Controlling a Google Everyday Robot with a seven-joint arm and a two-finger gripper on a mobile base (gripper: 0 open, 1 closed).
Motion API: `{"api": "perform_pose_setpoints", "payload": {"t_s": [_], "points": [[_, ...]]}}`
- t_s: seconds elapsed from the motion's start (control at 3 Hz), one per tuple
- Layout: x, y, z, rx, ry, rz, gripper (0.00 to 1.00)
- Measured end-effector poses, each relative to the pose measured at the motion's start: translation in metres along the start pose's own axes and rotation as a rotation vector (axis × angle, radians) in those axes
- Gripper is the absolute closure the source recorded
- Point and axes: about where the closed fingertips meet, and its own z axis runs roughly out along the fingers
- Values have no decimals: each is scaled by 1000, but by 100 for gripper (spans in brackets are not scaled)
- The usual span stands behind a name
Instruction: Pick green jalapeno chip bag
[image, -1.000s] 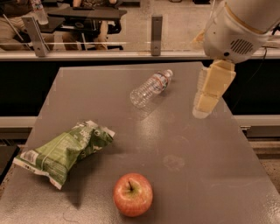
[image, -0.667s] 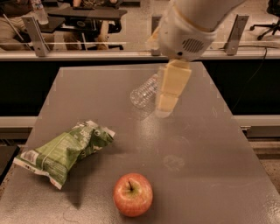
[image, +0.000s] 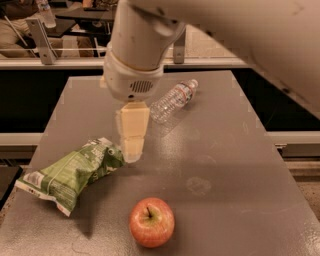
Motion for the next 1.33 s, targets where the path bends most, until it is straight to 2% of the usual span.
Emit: {"api": "perform_pose_setpoints", "payload": {"t_s": [0.33, 0.67, 1.0, 1.33], "points": [[-25, 5, 47, -102, 1, -135, 0], [-37, 14, 79, -180, 3, -235, 0], [-50, 22, 96, -227, -2, -304, 0], [-58, 30, 101, -265, -11, -337, 18]]}}
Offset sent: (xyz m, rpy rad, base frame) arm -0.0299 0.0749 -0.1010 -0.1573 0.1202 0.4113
